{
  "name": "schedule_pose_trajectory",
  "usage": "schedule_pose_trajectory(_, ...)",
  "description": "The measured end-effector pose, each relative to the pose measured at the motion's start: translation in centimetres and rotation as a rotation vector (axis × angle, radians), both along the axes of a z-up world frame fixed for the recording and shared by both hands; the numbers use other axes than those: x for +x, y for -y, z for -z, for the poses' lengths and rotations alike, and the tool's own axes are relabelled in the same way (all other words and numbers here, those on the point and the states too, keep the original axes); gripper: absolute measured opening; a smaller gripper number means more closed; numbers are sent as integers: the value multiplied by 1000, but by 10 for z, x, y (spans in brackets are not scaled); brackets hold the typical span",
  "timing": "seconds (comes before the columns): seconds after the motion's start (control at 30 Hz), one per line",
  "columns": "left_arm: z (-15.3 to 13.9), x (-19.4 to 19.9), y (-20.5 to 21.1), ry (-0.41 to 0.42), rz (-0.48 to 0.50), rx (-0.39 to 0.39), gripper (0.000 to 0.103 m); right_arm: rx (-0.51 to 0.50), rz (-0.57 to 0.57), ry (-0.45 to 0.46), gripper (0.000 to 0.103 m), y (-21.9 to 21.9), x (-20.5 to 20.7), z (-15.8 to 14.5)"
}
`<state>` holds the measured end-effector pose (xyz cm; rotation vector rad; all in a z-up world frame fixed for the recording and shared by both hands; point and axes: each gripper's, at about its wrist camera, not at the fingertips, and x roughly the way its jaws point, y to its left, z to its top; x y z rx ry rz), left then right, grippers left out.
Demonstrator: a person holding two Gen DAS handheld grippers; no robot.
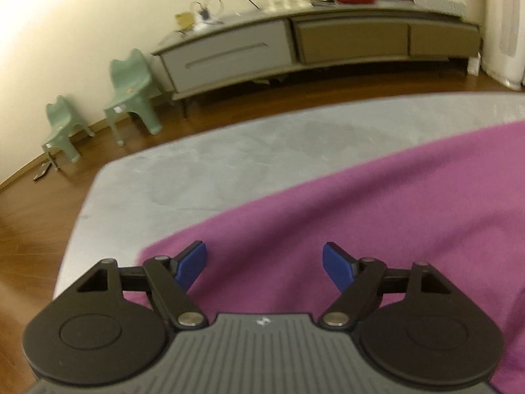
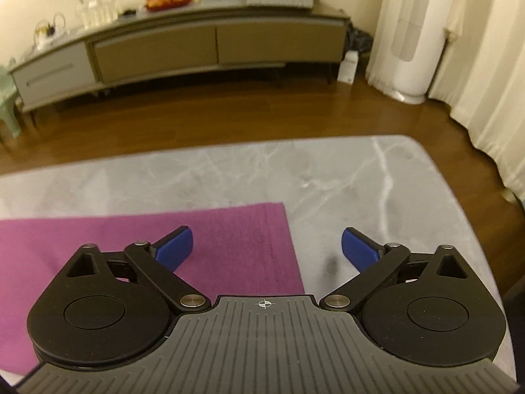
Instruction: Fold clothes
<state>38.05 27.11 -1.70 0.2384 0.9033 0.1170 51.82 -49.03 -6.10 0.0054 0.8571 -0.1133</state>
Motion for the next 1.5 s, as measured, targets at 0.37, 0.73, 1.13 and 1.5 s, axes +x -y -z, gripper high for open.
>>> schedule_pose_trajectory(0.37, -50, -118, 11, 142, -17, -135, 0, -81, -278, 242, 4, -19, -117, -70)
schedule_pose_trajectory(0.73, -30, -263, -5, 116, -316, -521, 26, 111, 74, 62, 28, 70, -324, -27)
schedule_pose_trajectory(1.13, 3, -223, -38, 168, -446, -915, 52, 661, 285, 48, 69, 53, -335, 2)
schedule_pose_trajectory(1.5, 12, -187, -57, 198, -584, -895, 60, 583, 303, 113, 66, 50, -309, -1)
